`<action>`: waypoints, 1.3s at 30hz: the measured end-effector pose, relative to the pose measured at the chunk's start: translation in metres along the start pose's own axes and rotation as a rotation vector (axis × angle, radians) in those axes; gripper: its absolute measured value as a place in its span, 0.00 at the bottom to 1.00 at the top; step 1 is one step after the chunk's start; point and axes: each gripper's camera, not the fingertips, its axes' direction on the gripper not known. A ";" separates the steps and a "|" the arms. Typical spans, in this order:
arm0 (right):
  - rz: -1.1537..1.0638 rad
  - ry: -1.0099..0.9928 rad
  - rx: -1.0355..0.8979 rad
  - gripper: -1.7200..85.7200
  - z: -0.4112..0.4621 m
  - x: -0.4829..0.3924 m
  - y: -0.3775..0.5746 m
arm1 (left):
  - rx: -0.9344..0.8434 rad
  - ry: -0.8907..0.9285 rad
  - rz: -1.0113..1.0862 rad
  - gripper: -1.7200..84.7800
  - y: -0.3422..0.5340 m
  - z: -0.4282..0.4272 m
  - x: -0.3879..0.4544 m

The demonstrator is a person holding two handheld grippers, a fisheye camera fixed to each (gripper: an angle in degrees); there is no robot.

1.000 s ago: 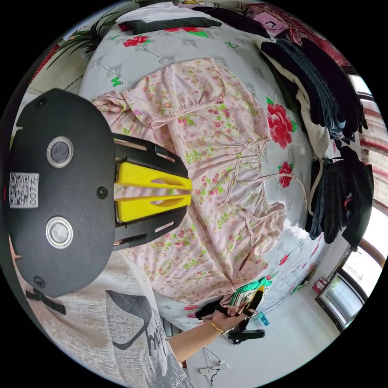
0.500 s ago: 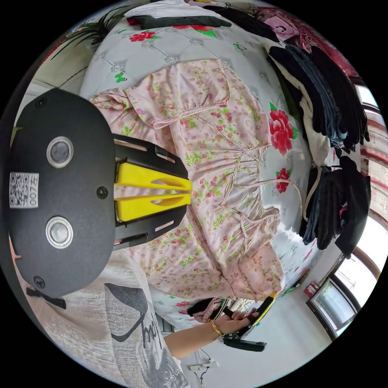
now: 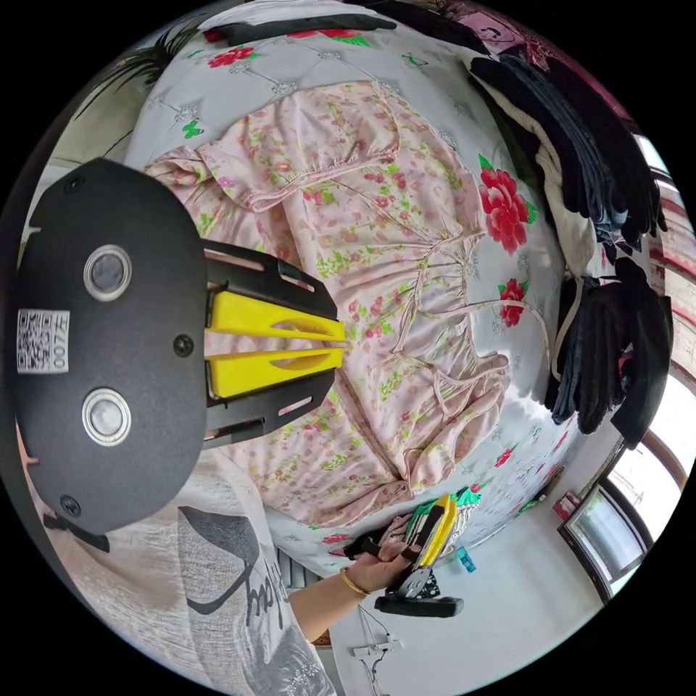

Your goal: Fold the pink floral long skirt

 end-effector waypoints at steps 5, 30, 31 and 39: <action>0.242 -0.264 -0.134 0.06 0.054 0.052 -0.019 | 0.011 0.018 -0.004 0.01 -0.005 -0.001 0.007; -0.380 -0.466 -0.300 0.08 0.034 -0.018 0.013 | 0.233 -0.170 -0.340 0.07 0.001 -0.124 -0.107; -0.352 -0.493 -0.236 0.09 0.024 -0.009 -0.005 | 0.231 -0.187 -0.342 0.08 -0.004 -0.127 -0.115; -0.370 -0.151 -0.119 0.13 0.080 -0.003 -0.140 | 0.087 -0.153 -0.296 0.14 -0.105 -0.095 -0.168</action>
